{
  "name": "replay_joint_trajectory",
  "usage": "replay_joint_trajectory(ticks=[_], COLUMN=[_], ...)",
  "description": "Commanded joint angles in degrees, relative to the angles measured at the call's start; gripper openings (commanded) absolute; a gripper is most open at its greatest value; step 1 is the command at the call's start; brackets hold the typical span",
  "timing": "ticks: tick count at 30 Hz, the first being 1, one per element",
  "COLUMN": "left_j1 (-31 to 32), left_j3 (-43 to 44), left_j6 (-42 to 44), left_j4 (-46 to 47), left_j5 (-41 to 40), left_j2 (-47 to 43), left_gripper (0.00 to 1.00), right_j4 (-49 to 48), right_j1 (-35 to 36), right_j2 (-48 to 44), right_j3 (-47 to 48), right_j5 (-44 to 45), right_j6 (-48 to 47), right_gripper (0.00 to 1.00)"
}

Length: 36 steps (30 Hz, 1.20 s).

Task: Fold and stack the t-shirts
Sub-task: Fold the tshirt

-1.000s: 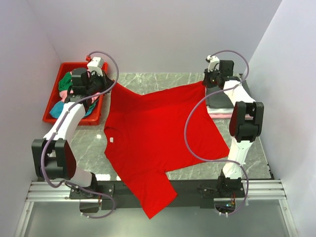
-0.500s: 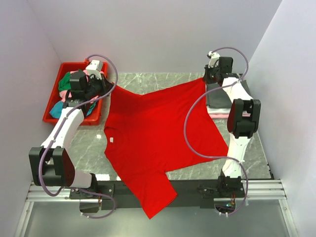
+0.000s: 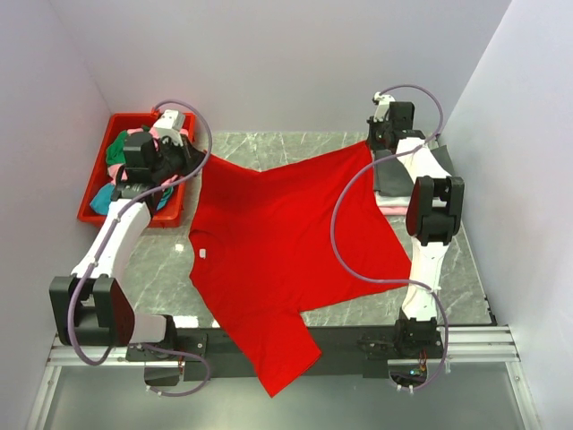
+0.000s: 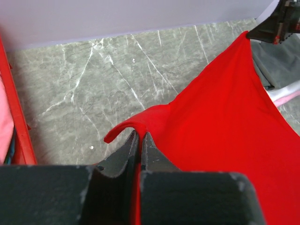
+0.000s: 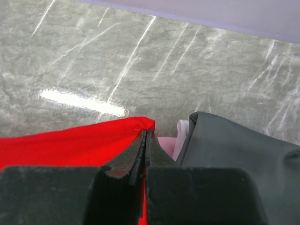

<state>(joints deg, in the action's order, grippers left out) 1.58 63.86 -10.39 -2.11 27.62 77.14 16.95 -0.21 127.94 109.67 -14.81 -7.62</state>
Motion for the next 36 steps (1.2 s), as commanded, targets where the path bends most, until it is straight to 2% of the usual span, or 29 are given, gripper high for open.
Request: replay_joint_trajectory(ticks=[1, 20, 36], left_j1=[0.17, 0.44, 0.7], left_j3=[-1.19, -6.99, -11.21], left_j6=[-0.77, -0.24, -2.53], left_j4=[0.18, -1.84, -3.51], left_j5=[2.27, 0.77, 4.11], left_j2=[-3.84, -10.96, -17.64], left_gripper=[0.01, 0.01, 0.01], right_j4=[-1.13, -4.38, -6.14], right_j1=[-0.06, -0.06, -0.06], right_j2=[0.73, -2.52, -3.92], right_j3=[3.45, -2.97, -6.74], right_j5=[2.41, -0.75, -1.28], right_j6=[0.59, 0.32, 0.06], right_gripper=[0.0, 0.0, 0.0])
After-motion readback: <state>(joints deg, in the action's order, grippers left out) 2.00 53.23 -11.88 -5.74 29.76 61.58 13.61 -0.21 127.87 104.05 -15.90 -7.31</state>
